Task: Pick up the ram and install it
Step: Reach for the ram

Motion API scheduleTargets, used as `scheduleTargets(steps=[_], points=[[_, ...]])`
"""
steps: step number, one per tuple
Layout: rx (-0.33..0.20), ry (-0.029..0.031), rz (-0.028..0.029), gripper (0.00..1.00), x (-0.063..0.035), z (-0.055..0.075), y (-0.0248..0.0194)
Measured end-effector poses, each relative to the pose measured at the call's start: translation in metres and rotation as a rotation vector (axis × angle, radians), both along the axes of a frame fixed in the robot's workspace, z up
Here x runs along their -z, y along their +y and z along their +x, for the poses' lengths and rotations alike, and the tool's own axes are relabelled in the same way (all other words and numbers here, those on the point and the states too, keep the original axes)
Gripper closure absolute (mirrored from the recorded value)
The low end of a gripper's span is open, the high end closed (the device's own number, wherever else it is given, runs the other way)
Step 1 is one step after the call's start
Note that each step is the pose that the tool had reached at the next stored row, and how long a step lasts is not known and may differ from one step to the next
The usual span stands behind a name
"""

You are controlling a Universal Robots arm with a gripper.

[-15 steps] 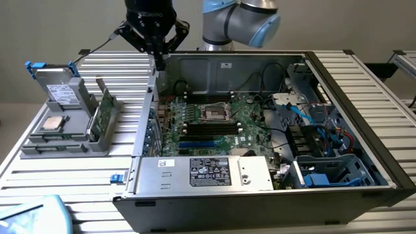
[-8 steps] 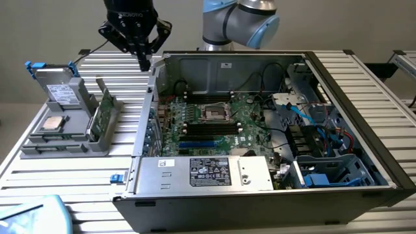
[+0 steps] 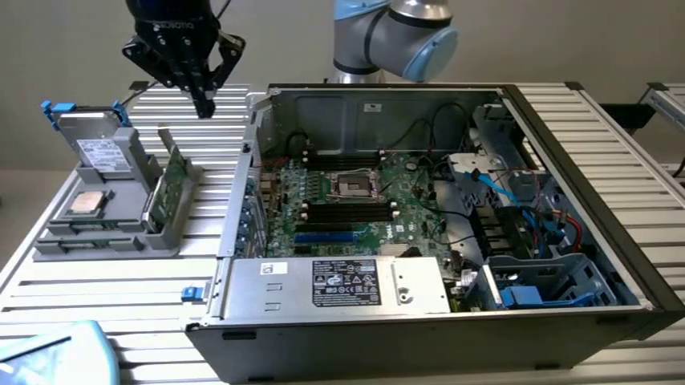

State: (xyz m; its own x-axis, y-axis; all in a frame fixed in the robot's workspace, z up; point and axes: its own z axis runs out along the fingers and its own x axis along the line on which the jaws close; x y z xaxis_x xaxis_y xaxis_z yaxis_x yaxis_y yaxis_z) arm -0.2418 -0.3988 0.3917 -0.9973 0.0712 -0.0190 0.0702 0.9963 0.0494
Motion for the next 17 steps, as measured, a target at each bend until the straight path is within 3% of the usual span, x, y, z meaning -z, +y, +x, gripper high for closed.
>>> scheduleTargets(steps=[17], points=[[0.000,0.0073,0.0000,0.89,0.0166,-0.077,0.0000]])
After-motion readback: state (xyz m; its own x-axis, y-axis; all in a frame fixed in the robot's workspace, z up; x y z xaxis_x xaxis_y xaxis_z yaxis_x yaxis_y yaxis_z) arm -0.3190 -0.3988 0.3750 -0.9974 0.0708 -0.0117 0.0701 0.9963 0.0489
